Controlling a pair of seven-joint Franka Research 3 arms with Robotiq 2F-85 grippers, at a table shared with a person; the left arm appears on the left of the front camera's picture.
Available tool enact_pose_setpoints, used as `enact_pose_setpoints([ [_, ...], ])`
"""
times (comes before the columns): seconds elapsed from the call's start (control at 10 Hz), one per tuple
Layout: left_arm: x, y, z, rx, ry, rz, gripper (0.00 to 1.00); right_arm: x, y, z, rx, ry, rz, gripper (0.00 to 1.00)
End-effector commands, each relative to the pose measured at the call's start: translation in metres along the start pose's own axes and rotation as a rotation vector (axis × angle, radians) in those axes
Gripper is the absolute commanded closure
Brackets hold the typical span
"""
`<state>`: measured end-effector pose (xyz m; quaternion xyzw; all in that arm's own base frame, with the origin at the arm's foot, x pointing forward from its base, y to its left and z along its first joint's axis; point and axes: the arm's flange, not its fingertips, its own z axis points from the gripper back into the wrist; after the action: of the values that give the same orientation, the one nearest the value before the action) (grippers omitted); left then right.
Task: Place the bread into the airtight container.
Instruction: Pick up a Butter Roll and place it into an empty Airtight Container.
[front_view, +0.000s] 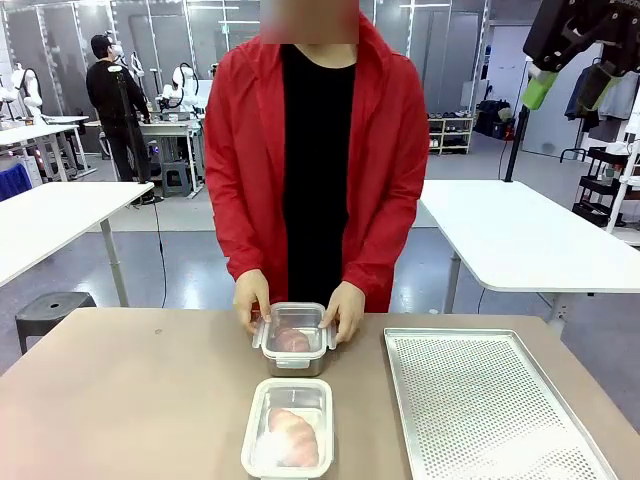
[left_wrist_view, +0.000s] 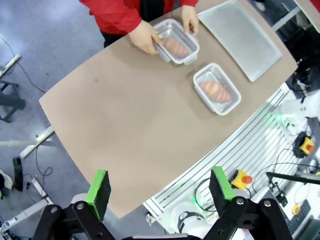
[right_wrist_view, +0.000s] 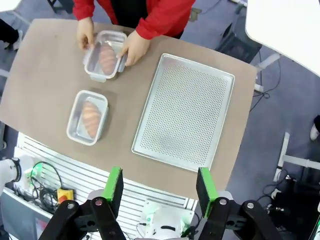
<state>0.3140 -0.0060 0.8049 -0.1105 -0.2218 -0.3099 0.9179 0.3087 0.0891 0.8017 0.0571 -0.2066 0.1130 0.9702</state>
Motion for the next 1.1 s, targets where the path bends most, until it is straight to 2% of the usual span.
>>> enact_pose_setpoints([
  [0.0, -0.0014, -0.0010, 0.0020, -0.012, 0.003, -0.010, 0.00, 0.0014, -0.0004, 0.0030, 0.005, -0.003, 0.001, 0.26],
  [1.0, -0.0014, -0.0010, 0.0020, -0.012, 0.003, -0.010, 0.00, 0.0014, -0.0004, 0.0030, 0.005, -0.003, 0.001, 0.26],
])
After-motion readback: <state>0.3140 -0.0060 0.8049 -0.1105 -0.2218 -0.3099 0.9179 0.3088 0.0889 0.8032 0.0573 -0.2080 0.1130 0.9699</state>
